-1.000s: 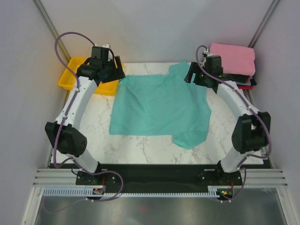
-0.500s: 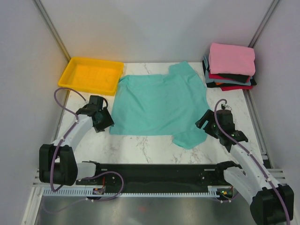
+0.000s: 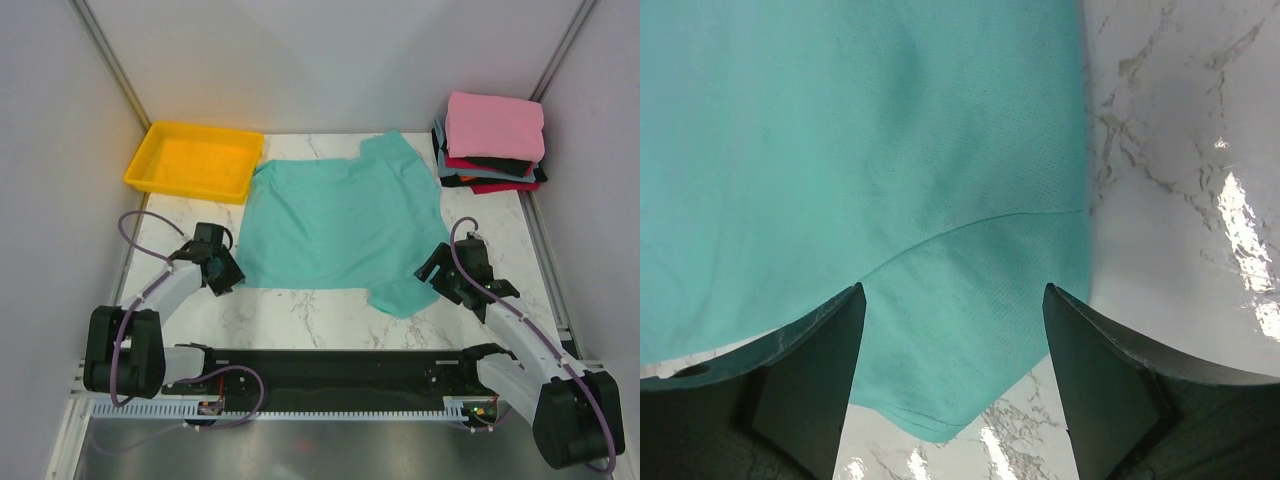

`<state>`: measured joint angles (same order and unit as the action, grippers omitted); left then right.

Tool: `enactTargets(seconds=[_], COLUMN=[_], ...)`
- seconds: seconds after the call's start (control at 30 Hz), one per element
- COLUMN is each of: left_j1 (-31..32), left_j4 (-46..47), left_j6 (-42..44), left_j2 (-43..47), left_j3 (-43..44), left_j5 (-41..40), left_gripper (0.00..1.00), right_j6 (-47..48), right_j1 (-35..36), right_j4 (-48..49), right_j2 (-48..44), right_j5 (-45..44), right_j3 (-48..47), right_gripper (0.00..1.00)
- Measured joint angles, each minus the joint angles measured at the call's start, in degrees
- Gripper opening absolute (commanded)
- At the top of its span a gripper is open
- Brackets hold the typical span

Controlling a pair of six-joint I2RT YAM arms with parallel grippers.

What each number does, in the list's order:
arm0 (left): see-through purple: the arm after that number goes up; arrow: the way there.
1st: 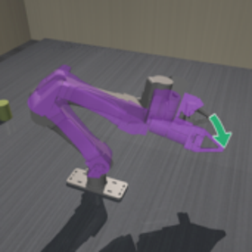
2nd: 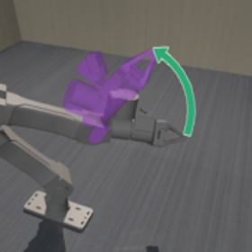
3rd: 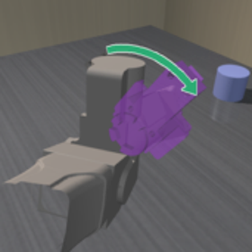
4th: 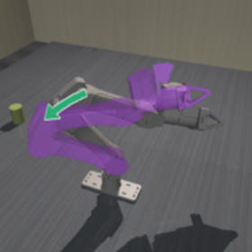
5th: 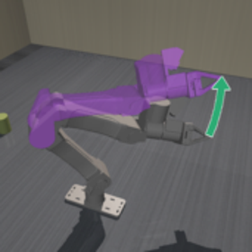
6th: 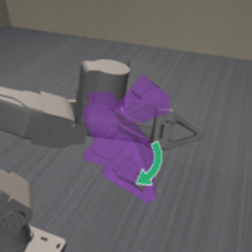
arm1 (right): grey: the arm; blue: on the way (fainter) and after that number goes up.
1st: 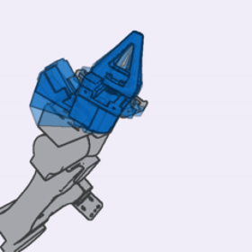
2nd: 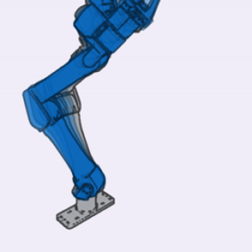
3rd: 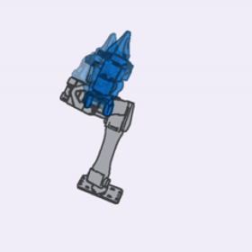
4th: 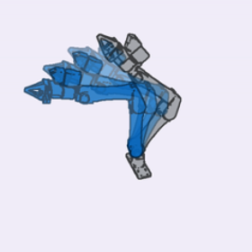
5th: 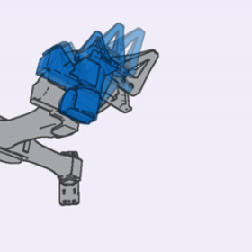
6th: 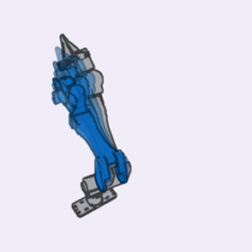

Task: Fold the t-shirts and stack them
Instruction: Fold the tshirt

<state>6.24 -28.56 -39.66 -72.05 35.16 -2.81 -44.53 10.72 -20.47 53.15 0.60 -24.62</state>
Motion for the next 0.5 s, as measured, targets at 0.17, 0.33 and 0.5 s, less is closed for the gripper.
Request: enactTargets(seconds=[0.17,0.33,0.5], left_j1=[-0.02,0.00,0.24], left_j4=[2.80,5.68,8.02], left_j6=[-0.20,-0.20,-0.17], left_j2=[-2.10,-2.40,-1.07], left_j3=[-0.57,-0.98,-2.21], left_j5=[-0.02,-0.09,-0.24], left_gripper=[0.35,0.32,0.37], right_j6=[0.04,0.44,0.04], right_j1=[0.00,0.04,2.51], right_j4=[0.72,0.76,0.22], right_j2=[0.11,-0.17,-0.94], right_j5=[0.02,0.02,-0.15], right_j3=[0.04,1.14,2.82], right_gripper=[0.77,0.76,0.75])
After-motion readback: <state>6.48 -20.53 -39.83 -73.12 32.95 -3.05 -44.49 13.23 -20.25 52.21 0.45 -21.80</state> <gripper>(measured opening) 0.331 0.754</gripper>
